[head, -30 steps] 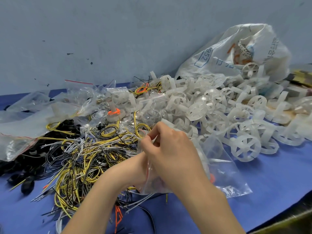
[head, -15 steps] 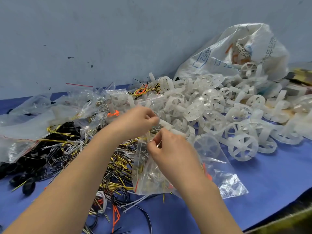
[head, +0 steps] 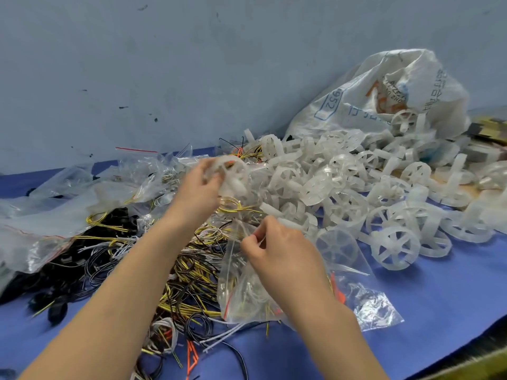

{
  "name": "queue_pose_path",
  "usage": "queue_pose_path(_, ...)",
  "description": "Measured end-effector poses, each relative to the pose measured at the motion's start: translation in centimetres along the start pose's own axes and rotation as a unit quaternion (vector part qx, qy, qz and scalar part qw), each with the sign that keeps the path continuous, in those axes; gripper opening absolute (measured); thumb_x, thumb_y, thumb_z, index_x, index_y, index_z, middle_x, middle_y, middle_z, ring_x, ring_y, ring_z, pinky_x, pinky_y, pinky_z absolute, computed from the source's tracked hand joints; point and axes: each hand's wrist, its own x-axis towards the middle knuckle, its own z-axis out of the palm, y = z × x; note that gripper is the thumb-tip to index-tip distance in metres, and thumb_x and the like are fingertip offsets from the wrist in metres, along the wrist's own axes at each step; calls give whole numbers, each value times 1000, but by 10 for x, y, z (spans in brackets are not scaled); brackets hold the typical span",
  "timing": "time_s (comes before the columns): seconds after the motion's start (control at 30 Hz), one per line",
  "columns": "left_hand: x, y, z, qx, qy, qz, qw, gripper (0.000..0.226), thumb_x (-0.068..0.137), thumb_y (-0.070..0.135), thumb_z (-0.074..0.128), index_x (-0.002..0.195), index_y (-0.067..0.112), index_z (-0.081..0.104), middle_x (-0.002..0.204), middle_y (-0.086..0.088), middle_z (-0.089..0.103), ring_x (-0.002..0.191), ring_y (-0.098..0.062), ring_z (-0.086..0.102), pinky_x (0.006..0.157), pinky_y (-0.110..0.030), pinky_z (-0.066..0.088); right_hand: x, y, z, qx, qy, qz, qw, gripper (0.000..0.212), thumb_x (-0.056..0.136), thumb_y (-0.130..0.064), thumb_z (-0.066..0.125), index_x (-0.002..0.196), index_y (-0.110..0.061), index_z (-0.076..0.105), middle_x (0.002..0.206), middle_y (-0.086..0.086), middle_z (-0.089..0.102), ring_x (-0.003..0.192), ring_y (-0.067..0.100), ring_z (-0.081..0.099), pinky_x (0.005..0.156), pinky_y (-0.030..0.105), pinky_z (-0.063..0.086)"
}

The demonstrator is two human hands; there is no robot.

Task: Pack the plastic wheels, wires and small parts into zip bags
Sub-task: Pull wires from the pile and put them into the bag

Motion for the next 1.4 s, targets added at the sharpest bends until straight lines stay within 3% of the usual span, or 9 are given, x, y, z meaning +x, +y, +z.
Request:
queue_pose_path(0.13, -44, -10, -38, -351, -30, -79, 932, 31, 103, 9, 40, 120, 20, 63, 125, -19, 63, 105, -35, 68, 80, -44, 59, 3, 1, -2, 34, 17, 16, 999, 17, 92, -39, 46, 83, -26, 50, 75, -6, 60, 71, 18, 57, 61, 38, 46)
queue_pose_path(0.3, -84, -35, -48, -493, -56, -180, 849, 33, 97, 15, 48, 122, -7, 51, 120, -31, 62, 108, -43, 64, 74, -40, 61, 3, -2, 4, 30, 25, 16, 999, 18, 90, -43, 46, 79, -28, 47, 73, -8, 59, 68, 12, 56, 53, 32, 41)
queue_pose_path(0.37, -88, -39, -48, -481, -63, -218, 847, 41, 92, 20, 54, 121, -9, 52, 118, -33, 62, 102, -43, 67, 70, -39, 62, 2, -3, 6, 27, 25, 17, 999, 19, 89, -44, 46, 78, -29, 46, 71, -9, 59, 66, 10, 55, 51, 31, 40)
queue_pose_path(0.53, -85, -48, -56, -466, -50, -252, 847, 45, 81, 23, 60, 119, -2, 62, 99, -23, 65, 60, -14, 62, 47, -21, 56, 2, -3, 12, 21, 35, 17, 999, 21, 88, -45, 47, 74, -29, 45, 69, -10, 58, 64, 8, 54, 50, 30, 38)
queue_pose_path(0.77, -84, -48, -66, -461, -225, -193, 837, 44, 88, 13, 71, 130, 10, 61, 131, -15, 61, 101, -20, 64, 79, -26, 57, 3, -5, 11, 33, 29, 26, 999, 18, 88, -44, 48, 77, -29, 49, 71, -9, 60, 67, 11, 57, 56, 35, 47)
queue_pose_path(0.87, -86, -44, -56, -414, -247, -169, 860, 42, 86, 13, 72, 126, 11, 64, 131, -15, 62, 115, -25, 63, 92, -33, 55, 2, -9, 12, 45, 27, 24, 998, 19, 87, -44, 48, 76, -29, 49, 73, -9, 61, 70, 13, 58, 60, 36, 47)
queue_pose_path(0.97, -87, -41, -42, -309, -184, -168, 918, 33, 80, 16, 72, 112, 10, 72, 116, -19, 69, 105, -29, 68, 84, -34, 59, 1, -10, 10, 57, 28, 28, 998, 19, 88, -44, 50, 76, -28, 50, 71, -8, 62, 68, 11, 58, 58, 34, 45)
queue_pose_path(1.07, -87, -44, -27, -262, -132, -168, 941, 35, 76, 19, 71, 106, 1, 71, 106, -22, 71, 93, -27, 71, 75, -31, 60, 0, -11, 8, 66, 28, 26, 997, 19, 88, -45, 50, 76, -29, 50, 70, -9, 62, 66, 8, 57, 55, 31, 42)
queue_pose_path(1.4, -83, -47, -20, -299, -247, -171, 905, 28, 88, -5, 57, 113, -2, 68, 109, -18, 71, 97, -18, 70, 78, -20, 55, -8, -22, -6, -9, 81, -9, 997, 19, 95, -43, 47, 84, -28, 49, 73, -9, 60, 69, 16, 56, 58, 35, 44)
